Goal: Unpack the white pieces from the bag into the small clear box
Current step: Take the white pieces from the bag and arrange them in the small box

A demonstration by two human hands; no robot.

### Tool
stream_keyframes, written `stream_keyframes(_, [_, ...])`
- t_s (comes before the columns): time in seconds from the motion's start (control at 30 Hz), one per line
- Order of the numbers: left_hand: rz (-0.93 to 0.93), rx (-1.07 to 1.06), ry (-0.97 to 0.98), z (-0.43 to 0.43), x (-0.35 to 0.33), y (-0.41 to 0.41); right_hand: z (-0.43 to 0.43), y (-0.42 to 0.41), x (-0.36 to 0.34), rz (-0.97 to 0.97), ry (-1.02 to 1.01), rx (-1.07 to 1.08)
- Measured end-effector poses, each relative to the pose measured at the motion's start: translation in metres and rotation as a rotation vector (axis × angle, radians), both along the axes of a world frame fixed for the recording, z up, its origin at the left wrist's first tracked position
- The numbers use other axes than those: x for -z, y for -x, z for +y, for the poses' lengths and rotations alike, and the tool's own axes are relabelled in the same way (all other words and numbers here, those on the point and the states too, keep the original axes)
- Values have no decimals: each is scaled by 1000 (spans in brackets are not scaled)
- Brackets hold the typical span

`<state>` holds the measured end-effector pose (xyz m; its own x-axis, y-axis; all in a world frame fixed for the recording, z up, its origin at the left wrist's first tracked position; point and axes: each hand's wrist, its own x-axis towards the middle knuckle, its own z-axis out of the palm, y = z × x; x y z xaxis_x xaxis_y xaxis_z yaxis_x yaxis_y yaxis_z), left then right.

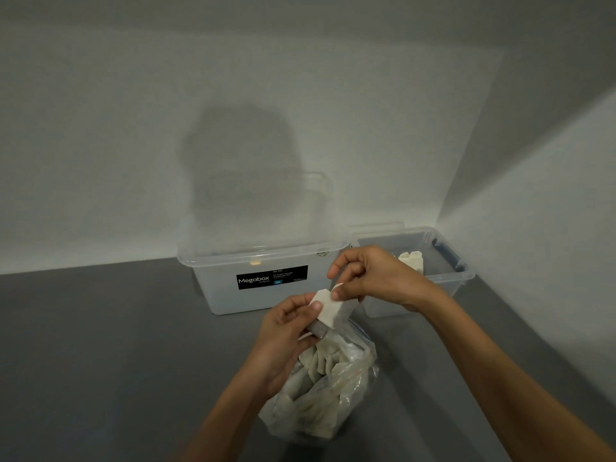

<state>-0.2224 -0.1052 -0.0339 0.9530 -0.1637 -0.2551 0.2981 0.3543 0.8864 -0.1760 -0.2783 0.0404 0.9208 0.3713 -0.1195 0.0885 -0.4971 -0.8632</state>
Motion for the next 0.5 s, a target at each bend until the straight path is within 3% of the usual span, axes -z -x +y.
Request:
stream_keyframes(0.3, [-11,42,40,-5,-8,11,-5,10,-3,-32,-46,-9])
stream_keyframes(0.5, [-85,-6,-126,-23,-16,8,-27,11,-13,-16,-57,60])
